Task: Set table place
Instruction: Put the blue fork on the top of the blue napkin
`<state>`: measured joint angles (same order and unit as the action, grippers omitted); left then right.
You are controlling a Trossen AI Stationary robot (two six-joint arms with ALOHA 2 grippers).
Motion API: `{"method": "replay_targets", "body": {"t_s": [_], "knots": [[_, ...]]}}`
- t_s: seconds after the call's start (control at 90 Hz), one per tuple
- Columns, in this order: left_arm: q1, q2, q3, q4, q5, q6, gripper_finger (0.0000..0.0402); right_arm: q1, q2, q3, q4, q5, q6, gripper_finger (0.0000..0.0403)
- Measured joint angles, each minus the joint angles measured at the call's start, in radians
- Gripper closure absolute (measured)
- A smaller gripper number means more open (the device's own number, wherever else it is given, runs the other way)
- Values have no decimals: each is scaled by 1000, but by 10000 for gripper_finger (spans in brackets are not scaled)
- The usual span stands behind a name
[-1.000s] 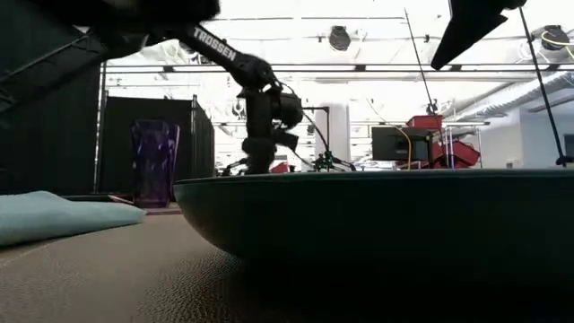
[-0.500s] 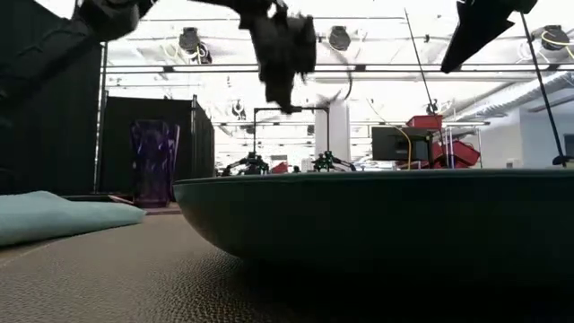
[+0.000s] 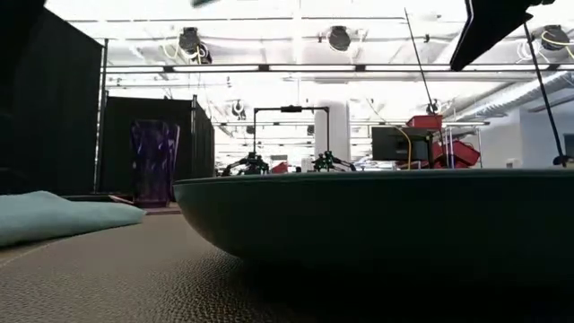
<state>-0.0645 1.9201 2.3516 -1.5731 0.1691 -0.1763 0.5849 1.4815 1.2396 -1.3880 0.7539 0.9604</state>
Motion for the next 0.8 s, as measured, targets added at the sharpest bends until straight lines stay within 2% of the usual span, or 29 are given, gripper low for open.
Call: {"method": "replay_targets", "body": {"t_s": [0.089,0.211,0.389,0.467,0.611,0.711,0.8], "knots": [[-87,-44,-1,1,-43,-160,401,0,0,0,6,3,-5,245],[-211,-98,-9,3,-159,-388,401,0,0,0,25,5,-17,245],[-394,-162,-97,2,-319,-731,401,6,0,0,75,5,-90,245],[-463,-182,-161,3,-383,-880,401,14,0,0,92,-2,-114,245],[-557,-203,-333,3,-430,-1151,401,21,0,0,104,-2,-142,245],[-596,-212,-467,4,-433,-1361,401,26,0,0,106,-3,-143,245],[-624,-214,-581,-2,-423,-1618,401,34,0,0,106,-3,-143,245]]}}
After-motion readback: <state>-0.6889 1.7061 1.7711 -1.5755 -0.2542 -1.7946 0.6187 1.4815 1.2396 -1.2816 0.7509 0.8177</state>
